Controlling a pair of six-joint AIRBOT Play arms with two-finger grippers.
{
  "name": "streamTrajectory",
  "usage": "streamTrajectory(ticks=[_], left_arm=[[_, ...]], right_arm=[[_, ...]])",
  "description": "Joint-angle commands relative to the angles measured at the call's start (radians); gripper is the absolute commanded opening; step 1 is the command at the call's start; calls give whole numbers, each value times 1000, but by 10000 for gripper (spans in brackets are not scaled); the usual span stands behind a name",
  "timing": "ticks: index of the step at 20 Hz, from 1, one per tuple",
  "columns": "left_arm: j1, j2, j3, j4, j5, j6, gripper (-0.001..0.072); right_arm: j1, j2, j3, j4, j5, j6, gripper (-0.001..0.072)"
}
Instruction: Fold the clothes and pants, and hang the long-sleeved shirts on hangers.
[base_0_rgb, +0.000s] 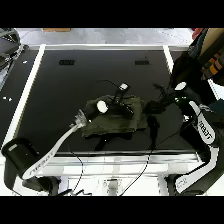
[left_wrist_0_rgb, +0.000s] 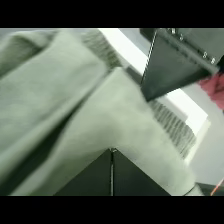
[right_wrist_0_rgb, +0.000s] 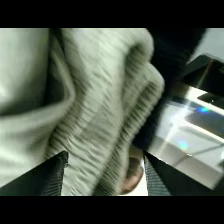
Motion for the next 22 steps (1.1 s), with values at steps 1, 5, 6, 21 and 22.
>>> streamTrajectory(ticks=[1, 5, 6, 21, 22], left_arm=[[-76, -47, 1, 5, 122, -6, 15], [-101, -102, 2, 5, 135, -48, 15], [-101, -112, 5, 3, 134, -80, 15], [-82, -113, 68, 28, 139, -109, 15], [-82, -113, 68, 28, 138, -109, 16]], right_arm=[[-71, 26, 13, -40, 59, -55, 509], [-187, 44, -3, 212, 118, -141, 371], [-192, 47, -17, 275, 137, -178, 371], [60, 53, -117, 52, -233, -121, 694], [60, 53, -117, 51, -264, -95, 694]])
